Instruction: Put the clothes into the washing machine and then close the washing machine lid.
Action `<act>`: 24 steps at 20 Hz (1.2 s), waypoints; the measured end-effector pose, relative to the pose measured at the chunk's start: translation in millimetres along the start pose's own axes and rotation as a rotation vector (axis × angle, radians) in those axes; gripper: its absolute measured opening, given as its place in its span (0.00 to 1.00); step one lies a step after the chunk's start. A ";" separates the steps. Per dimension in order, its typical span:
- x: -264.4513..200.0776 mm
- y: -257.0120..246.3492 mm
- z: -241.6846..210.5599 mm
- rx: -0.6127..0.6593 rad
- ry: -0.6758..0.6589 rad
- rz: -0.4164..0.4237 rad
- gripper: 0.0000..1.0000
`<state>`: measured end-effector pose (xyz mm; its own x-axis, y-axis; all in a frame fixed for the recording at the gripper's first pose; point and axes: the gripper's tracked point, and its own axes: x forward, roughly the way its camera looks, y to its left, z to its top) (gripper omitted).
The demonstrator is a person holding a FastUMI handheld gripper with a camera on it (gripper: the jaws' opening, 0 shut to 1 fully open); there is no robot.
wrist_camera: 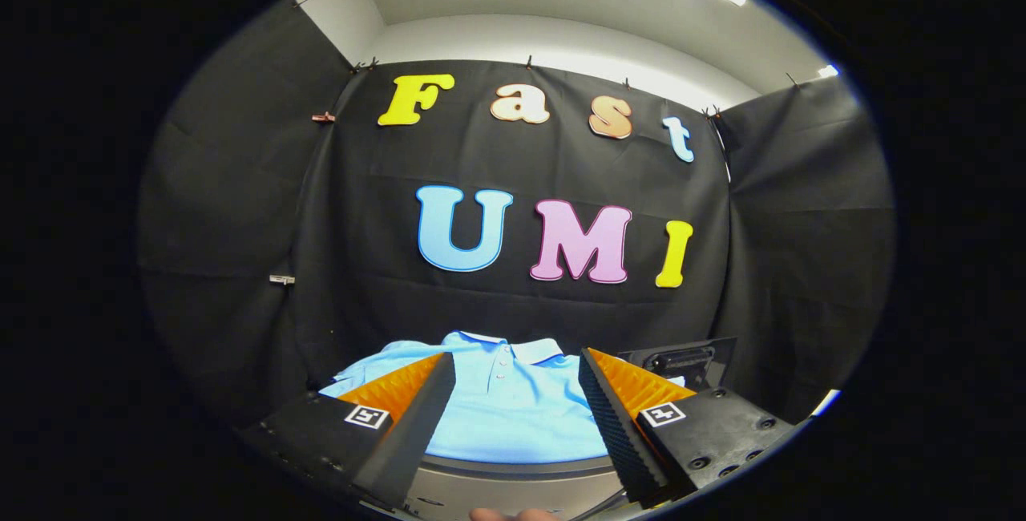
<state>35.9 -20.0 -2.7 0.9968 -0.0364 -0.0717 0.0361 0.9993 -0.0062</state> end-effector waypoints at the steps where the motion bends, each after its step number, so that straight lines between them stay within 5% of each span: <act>1: 4.6 0.9 1.4 0.000 0.005 0.005 0.97; 18: 99.9 17.5 -51.0 -0.067 0.273 0.069 0.98; 21: 111.6 32.1 -84.9 -0.053 0.400 0.132 0.98; 24: 124.8 21.0 -112.3 0.001 0.513 0.089 0.98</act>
<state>153.0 -3.9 -123.8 0.8325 0.0517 -0.5516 -0.0467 0.9986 0.0231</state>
